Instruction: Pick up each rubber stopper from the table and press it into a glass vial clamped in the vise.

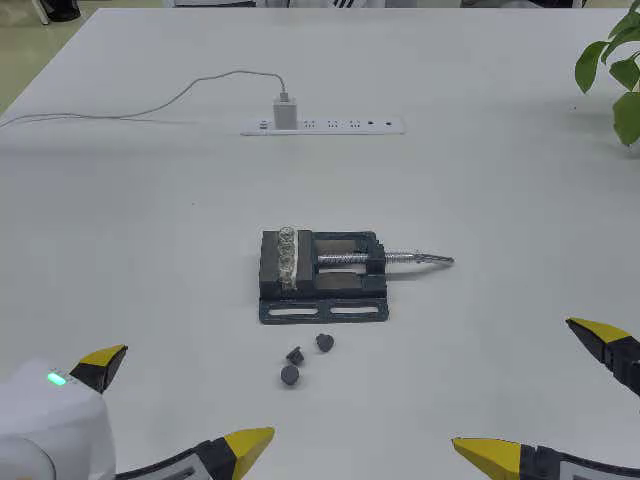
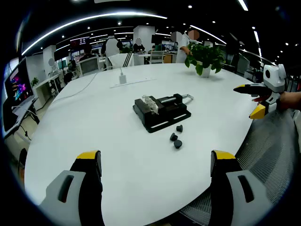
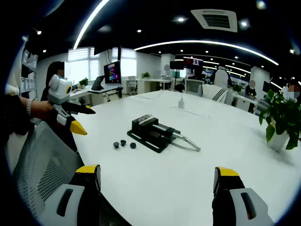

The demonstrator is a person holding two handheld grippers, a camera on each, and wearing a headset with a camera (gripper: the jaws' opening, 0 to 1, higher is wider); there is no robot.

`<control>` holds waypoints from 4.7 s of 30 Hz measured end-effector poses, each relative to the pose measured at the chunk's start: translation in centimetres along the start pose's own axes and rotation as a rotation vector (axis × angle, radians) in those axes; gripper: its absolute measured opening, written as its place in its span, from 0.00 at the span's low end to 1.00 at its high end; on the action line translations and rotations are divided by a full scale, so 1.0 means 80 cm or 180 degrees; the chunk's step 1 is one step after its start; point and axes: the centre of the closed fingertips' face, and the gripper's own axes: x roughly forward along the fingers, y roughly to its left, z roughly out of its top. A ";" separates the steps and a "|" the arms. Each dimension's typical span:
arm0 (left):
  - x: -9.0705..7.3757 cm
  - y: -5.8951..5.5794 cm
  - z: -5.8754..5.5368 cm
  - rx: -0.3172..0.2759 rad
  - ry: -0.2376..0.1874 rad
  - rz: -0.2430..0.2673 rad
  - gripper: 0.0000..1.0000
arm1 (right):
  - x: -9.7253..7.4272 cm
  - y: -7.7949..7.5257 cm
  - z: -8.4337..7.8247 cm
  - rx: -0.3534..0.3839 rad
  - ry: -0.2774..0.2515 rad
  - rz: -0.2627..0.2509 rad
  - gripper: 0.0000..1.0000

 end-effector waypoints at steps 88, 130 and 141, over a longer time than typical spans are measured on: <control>0.006 0.012 -0.003 0.0058 0.0067 -0.0151 0.98 | 0.180 0.069 0.015 -0.0210 0.0401 0.0388 0.56; 0.003 0.010 -0.015 -0.0027 0.0099 -0.0131 0.97 | 0.211 0.090 -0.009 -0.0123 0.0572 0.0410 0.09; 0.002 0.011 -0.016 -0.0014 0.0082 -0.0121 0.96 | 0.211 0.090 -0.010 -0.0209 0.0613 0.0431 0.08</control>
